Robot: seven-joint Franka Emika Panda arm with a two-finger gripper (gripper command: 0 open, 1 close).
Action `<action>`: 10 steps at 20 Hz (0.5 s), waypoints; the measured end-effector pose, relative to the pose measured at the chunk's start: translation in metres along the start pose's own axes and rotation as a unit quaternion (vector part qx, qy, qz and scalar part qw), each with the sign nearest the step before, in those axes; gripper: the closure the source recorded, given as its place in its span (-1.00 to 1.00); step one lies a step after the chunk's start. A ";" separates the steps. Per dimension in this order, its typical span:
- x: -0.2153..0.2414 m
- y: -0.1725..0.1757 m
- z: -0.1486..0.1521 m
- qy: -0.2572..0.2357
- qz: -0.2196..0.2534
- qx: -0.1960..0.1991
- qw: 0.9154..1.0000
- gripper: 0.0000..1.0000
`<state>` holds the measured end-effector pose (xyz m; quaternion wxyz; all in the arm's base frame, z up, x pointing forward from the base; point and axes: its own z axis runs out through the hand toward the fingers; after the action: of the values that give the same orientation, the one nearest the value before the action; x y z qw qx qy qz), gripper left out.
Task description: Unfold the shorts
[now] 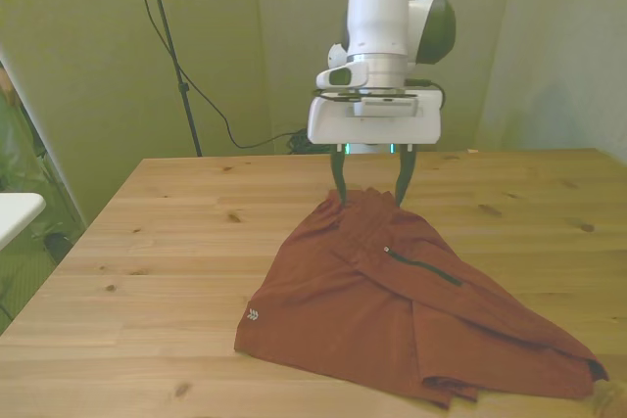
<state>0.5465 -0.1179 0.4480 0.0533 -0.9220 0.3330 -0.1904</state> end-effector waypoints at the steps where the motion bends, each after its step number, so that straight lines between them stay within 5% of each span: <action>1: 0.007 0.016 0.001 -0.010 0.000 0.002 1.000 -1.00; 5: 0.022 0.061 0.014 -0.036 0.008 -0.007 0.999 -1.00; 10: 0.029 0.061 0.039 -0.053 0.019 0.000 0.998 -1.00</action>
<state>0.5457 -0.1840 0.4072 0.0740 -0.9242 0.3474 -0.1403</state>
